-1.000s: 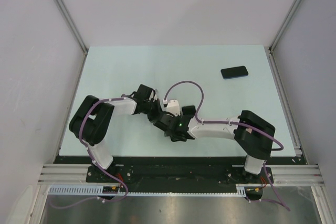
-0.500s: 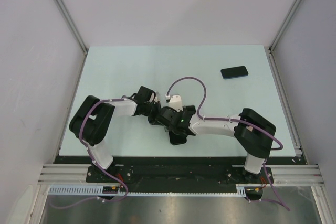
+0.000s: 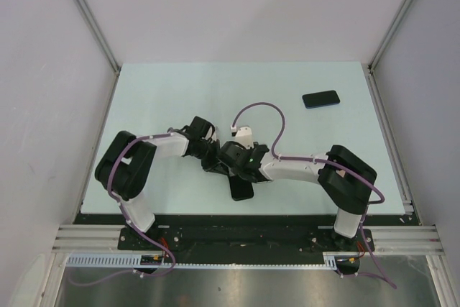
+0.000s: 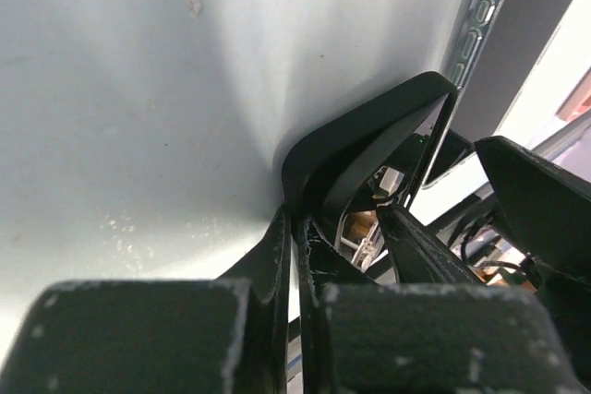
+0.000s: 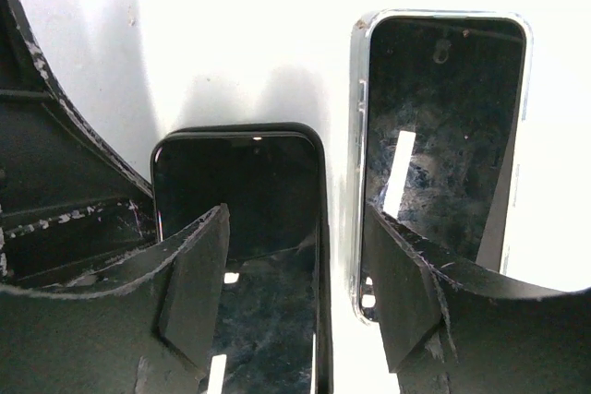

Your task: Put the phone into the phone case

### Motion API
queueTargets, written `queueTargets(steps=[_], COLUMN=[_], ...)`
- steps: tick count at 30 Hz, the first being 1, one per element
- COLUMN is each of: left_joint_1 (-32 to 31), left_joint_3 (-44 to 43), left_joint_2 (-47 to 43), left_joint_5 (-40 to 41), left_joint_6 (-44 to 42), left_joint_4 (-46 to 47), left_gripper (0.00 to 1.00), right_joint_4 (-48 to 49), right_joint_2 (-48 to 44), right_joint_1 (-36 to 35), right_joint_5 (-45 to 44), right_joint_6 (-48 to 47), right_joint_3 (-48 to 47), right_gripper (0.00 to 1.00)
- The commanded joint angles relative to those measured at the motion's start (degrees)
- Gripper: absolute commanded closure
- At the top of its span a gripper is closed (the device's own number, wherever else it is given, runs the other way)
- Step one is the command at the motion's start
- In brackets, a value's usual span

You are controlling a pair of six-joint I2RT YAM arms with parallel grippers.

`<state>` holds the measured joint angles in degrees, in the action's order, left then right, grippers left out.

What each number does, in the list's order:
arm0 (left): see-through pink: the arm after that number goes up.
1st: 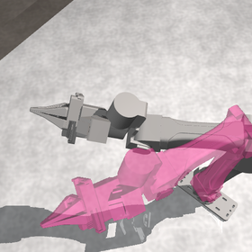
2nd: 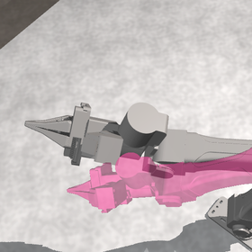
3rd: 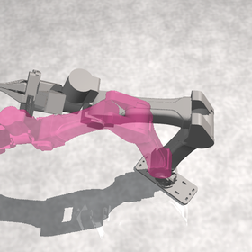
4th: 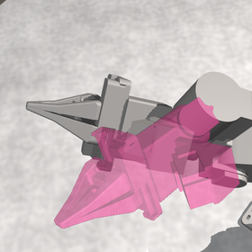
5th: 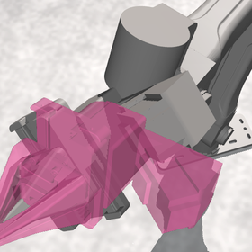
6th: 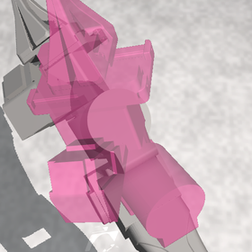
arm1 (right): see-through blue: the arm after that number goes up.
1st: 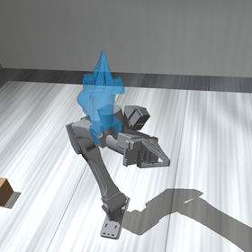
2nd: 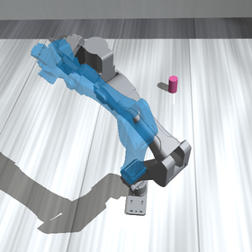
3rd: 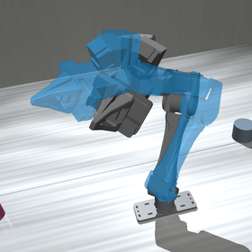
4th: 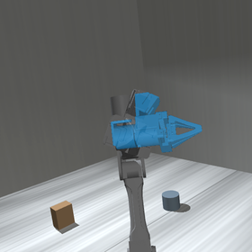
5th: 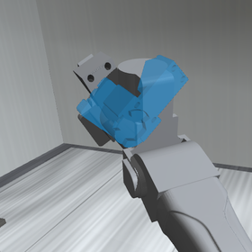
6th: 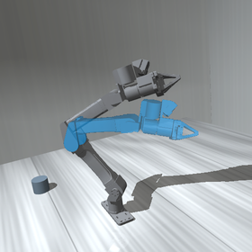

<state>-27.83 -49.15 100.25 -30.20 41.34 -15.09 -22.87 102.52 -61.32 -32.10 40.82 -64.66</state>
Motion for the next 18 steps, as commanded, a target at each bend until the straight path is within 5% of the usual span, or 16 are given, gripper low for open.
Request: queueTargets(steps=[1, 10, 13, 16, 18], left_joint_1=[-0.3, 1.0, 1.0, 1.0, 1.2], left_joint_3=[-3.9, -13.7, -15.5, -16.9, -17.6], left_joint_2=[-0.8, 3.9, 4.0, 3.4, 2.8], left_joint_5=[7.7, 9.0, 12.2, 11.6, 11.5], left_joint_6=[-6.6, -19.1, -20.2, -20.1, -19.7], left_joint_4=[-10.3, -21.5, -24.0, -24.7, -25.2], left_gripper=[0.97, 1.00, 0.88, 0.65, 0.63], right_joint_4=[-1.4, 4.7, 11.2, 15.7, 17.3], right_joint_2=[-3.2, -10.1, -12.8, -14.6, -15.2], right_joint_1=[0.8, 4.5, 5.9, 7.7, 8.8], right_joint_5=[1.3, 18.3, 25.4, 29.7, 31.5], right_joint_6=[-0.3, -3.2, -2.7, -1.4, -1.2], right_joint_3=[-1.6, 4.8, 10.0, 13.2, 15.4], right_gripper=[0.35, 0.35, 0.36, 0.38, 0.39])
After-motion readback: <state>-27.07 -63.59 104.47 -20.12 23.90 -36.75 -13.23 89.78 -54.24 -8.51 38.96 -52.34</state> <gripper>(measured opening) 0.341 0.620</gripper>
